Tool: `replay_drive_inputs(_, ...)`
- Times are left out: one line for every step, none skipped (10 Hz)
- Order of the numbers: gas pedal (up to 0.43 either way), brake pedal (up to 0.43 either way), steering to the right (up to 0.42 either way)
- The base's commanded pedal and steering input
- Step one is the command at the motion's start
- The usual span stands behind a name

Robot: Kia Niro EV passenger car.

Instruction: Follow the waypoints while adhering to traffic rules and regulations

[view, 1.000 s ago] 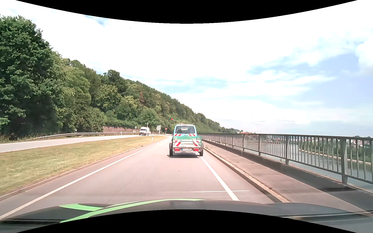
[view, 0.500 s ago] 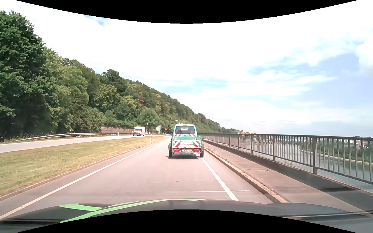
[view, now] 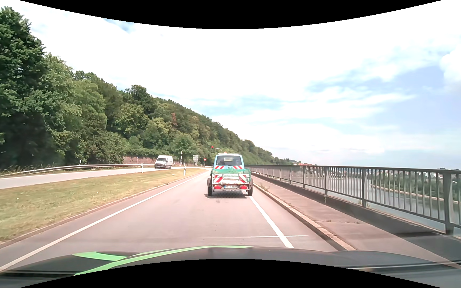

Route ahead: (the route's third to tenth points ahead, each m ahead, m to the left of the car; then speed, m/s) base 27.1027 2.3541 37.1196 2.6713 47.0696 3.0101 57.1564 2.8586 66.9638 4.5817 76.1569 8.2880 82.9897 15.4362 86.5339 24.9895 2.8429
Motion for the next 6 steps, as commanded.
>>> replay_drive_inputs(0.000,0.000,-0.002)
replay_drive_inputs(0.000,0.000,-0.002)
replay_drive_inputs(0.000,0.000,-0.003)
replay_drive_inputs(0.000,0.000,-0.002)
replay_drive_inputs(0.000,0.000,-0.002)
replay_drive_inputs(0.000,0.000,-0.002)
